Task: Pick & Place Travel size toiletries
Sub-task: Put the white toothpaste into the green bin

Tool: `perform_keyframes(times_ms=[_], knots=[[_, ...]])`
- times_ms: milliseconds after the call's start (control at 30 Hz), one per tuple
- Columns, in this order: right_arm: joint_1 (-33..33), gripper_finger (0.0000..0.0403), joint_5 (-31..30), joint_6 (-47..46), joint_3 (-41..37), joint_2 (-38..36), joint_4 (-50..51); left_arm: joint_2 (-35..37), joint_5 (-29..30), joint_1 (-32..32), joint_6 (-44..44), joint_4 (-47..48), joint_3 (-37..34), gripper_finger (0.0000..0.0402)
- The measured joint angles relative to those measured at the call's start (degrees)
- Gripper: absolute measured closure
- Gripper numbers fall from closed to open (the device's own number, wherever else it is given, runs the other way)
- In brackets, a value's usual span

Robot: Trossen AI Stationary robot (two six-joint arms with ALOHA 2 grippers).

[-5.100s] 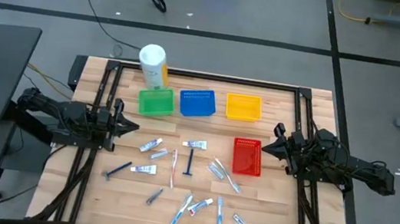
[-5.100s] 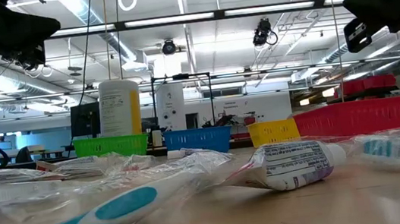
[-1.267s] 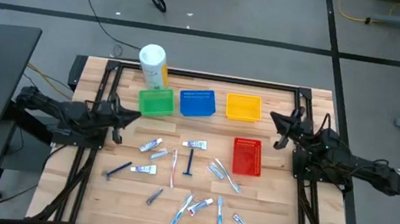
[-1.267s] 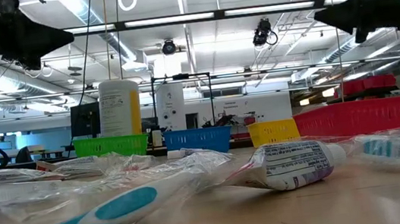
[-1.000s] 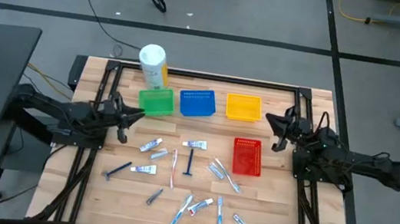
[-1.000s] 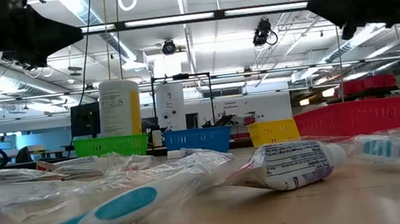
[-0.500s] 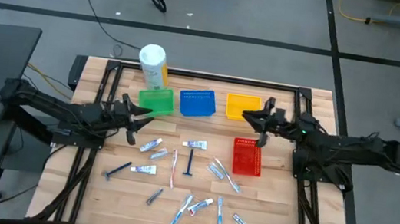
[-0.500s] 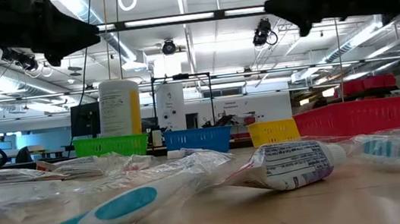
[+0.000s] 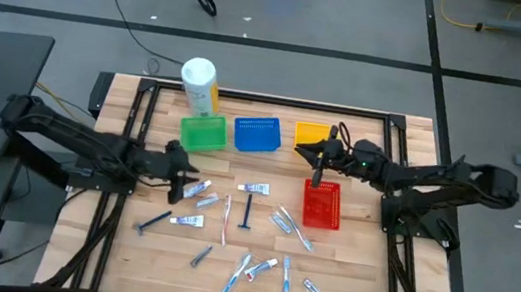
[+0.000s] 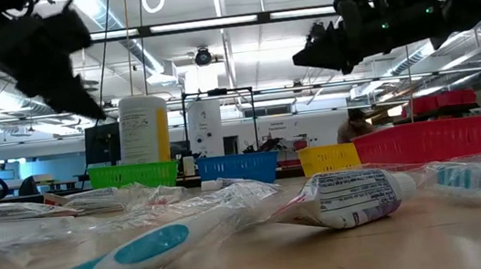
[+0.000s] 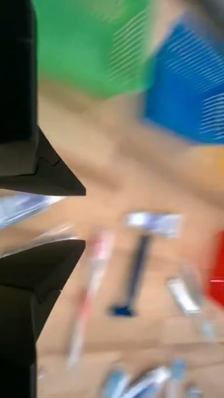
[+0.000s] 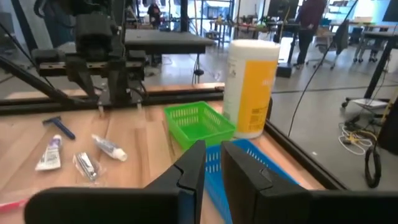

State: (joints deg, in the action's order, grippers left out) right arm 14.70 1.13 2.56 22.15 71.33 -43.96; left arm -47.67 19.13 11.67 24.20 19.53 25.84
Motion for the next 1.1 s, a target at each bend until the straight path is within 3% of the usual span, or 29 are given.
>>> perform_keyframes(times_ms=[167,400,533,767,1100], knots=[[0.0,0.0342,-1.24,0.95,0.0,0.39,0.15,-4.2,-8.44,2.01,10.61,4.88,0.01,0.028],[0.0,0.0342,-2.58,2.75,0.0,0.39,0.41,-9.9,-7.8,5.39,16.25,9.17,0.01,0.0272],[0.0,0.0342,-2.85,3.09,0.0,0.39,0.41,-12.2,-5.88,5.39,15.74,9.33,0.01,0.025],[0.0,0.0342,-3.02,3.09,0.0,0.39,0.41,-18.02,-3.77,5.69,6.42,8.89,0.01,0.021],[0.0,0.0342,-3.0,3.11,0.0,0.39,0.45,-22.8,-3.08,8.11,5.48,7.4,0.01,0.0207]])
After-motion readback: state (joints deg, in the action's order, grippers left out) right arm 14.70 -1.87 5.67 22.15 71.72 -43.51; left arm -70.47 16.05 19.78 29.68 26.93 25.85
